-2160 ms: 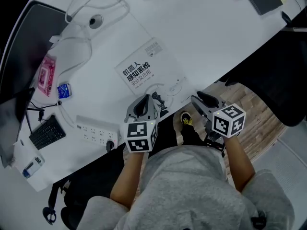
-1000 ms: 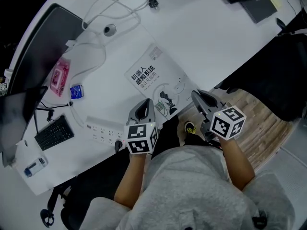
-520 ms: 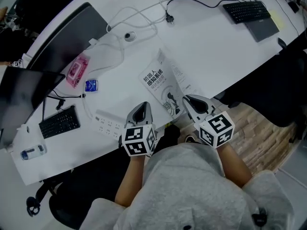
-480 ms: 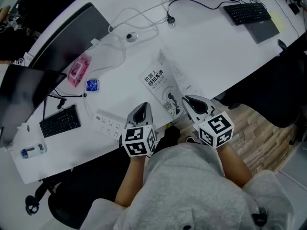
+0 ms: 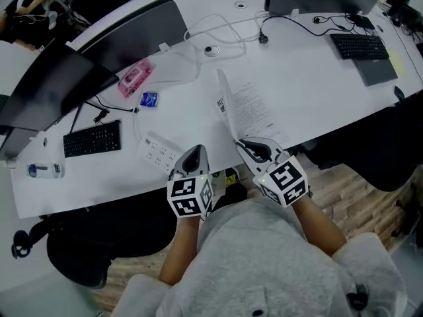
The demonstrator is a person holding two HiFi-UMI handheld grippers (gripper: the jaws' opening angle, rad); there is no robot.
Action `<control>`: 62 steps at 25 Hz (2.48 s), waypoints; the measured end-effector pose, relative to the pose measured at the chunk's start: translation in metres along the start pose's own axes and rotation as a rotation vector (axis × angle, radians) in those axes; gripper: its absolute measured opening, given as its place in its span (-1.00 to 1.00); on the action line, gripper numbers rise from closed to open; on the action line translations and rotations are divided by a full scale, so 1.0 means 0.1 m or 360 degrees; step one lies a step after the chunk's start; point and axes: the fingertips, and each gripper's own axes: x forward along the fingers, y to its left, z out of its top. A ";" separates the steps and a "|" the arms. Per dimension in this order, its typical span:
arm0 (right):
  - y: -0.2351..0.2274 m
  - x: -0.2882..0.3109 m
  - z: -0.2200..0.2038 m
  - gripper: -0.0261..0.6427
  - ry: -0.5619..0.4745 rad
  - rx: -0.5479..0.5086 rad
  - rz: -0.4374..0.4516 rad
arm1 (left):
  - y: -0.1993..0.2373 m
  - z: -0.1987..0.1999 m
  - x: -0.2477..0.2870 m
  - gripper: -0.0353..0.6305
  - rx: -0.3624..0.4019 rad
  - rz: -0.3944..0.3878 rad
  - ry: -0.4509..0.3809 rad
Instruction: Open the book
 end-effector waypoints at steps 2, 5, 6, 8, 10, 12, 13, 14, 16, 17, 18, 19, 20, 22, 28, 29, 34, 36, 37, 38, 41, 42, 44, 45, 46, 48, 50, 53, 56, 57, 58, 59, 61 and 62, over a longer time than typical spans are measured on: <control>0.16 0.08 -0.02 -0.79 0.0028 -0.0083 0.0069 | 0.06 -0.05 -0.12 -0.86 -0.0026 0.0046 -0.0022; 0.41 0.20 -0.12 -0.79 0.0068 -0.0151 0.0168 | 0.16 -0.15 -0.32 -0.86 -0.0068 0.0122 -0.0047; 0.47 0.22 -0.14 -0.79 0.0072 -0.0159 0.0191 | 0.17 -0.19 -0.39 -0.86 -0.0081 0.0145 -0.0054; 0.57 0.26 -0.17 -0.78 0.0075 -0.0159 0.0220 | 0.18 -0.25 -0.55 -0.86 -0.0102 0.0186 -0.0071; 0.65 0.31 -0.22 -0.79 0.0080 -0.0128 0.0241 | 0.18 -0.31 -0.71 -0.86 -0.0123 0.0227 -0.0087; 0.73 0.38 -0.30 -0.78 0.0088 -0.0065 0.0258 | 0.16 -0.37 -0.87 -0.86 -0.0138 0.0256 -0.0109; 0.77 0.42 -0.35 -0.78 0.0092 -0.0031 0.0262 | 0.15 -0.38 -0.95 -0.86 -0.0138 0.0270 -0.0129; 0.81 0.46 -0.40 -0.78 0.0096 -0.0004 0.0260 | 0.14 -0.38 -1.02 -0.86 -0.0134 0.0287 -0.0156; 0.88 0.58 -0.50 -0.78 0.0113 0.0022 0.0248 | 0.12 -0.36 -1.16 -0.86 -0.0118 0.0332 -0.0219; 0.92 0.64 -0.55 -0.78 0.0128 0.0026 0.0243 | 0.11 -0.36 -1.23 -0.86 -0.0113 0.0349 -0.0240; 0.97 0.70 -0.61 -0.78 0.0148 0.0027 0.0241 | 0.09 -0.37 -1.29 -0.86 -0.0110 0.0359 -0.0251; 1.02 0.76 -0.67 -0.78 0.0171 0.0023 0.0237 | 0.07 -0.40 -1.34 -0.86 -0.0107 0.0366 -0.0254; 1.07 0.82 -0.73 -0.78 0.0198 0.0017 0.0232 | 0.05 -0.43 -1.39 -0.86 -0.0106 0.0372 -0.0255; 1.14 0.96 -0.89 -0.78 0.0276 0.0015 0.0214 | 0.03 -0.49 -1.47 -0.86 -0.0106 0.0384 -0.0256; 1.23 1.22 -1.32 -0.72 0.0496 0.0123 0.0246 | 0.01 -0.54 -1.68 -0.86 -0.0105 0.0413 -0.0270; 1.24 1.22 -1.35 -0.65 0.0512 0.0162 0.0263 | 0.02 -0.55 -1.69 -0.86 -0.0108 0.0410 -0.0268; 1.28 1.11 -1.41 -0.45 0.0534 0.0262 0.0349 | 0.00 -0.56 -1.63 -0.86 -0.0109 0.0369 -0.0246; 1.30 1.01 -1.40 -0.45 0.0526 0.0264 0.0391 | -0.04 -0.54 -1.57 -0.86 -0.0095 0.0348 -0.0247; 1.31 0.94 -1.39 -0.44 0.0524 0.0244 0.0414 | -0.07 -0.52 -1.54 -0.86 -0.0085 0.0337 -0.0249; 1.30 0.85 -1.39 -0.45 0.0525 0.0211 0.0433 | -0.10 -0.50 -1.52 -0.86 -0.0074 0.0324 -0.0251; 1.24 0.50 -1.38 -0.45 0.0526 0.0129 0.0463 | -0.26 -0.49 -1.45 -0.86 -0.0048 0.0266 -0.0243; 1.20 0.36 -1.35 -0.45 0.0507 0.0116 0.0465 | -0.33 -0.49 -1.44 -0.86 -0.0036 0.0241 -0.0241; 1.10 0.06 -1.25 -0.45 0.0444 0.0091 0.0455 | -0.47 -0.46 -1.43 -0.86 -0.0004 0.0191 -0.0247; 1.05 -0.11 -1.20 -0.45 0.0411 0.0078 0.0446 | -0.55 -0.45 -1.43 -0.86 0.0010 0.0167 -0.0252; 0.99 -0.29 -1.16 -0.45 0.0380 0.0071 0.0434 | -0.63 -0.45 -1.43 -0.86 0.0022 0.0144 -0.0256; 0.85 -0.65 -1.10 -0.47 0.0318 0.0070 0.0387 | -0.78 -0.47 -1.44 -0.86 0.0045 0.0102 -0.0264; 0.68 -1.00 -1.05 -0.52 0.0253 0.0074 0.0309 | -0.92 -0.48 -1.47 -0.86 0.0066 0.0066 -0.0277; 0.43 -1.55 -0.99 -0.59 0.0160 0.0071 0.0159 | -1.11 -0.49 -1.56 -0.86 0.0088 0.0023 -0.0302; 0.19 -2.10 -0.90 -0.69 0.0053 0.0086 -0.0022 | -1.28 -0.49 -1.65 -0.86 0.0106 -0.0005 -0.0330; 0.12 -2.28 -0.86 -0.72 0.0011 0.0094 -0.0089 | -1.32 -0.49 -1.69 -0.86 0.0111 -0.0012 -0.0340; 0.07 -2.45 -0.82 -0.74 -0.0034 0.0109 -0.0154 | -1.37 -0.49 -1.73 -0.86 0.0113 -0.0019 -0.0350; 0.03 -2.62 -0.78 -0.77 -0.0085 0.0134 -0.0214 | -1.41 -0.49 -1.77 -0.86 0.0113 -0.0025 -0.0361; 0.00 -2.92 -0.70 -0.80 -0.0198 0.0188 -0.0319 | -1.47 -0.49 -1.85 -0.86 0.0116 -0.0036 -0.0385; 0.00 -3.03 -0.67 -0.81 -0.0248 0.0207 -0.0365 | -1.50 -0.49 -1.89 -0.86 0.0118 -0.0039 -0.0396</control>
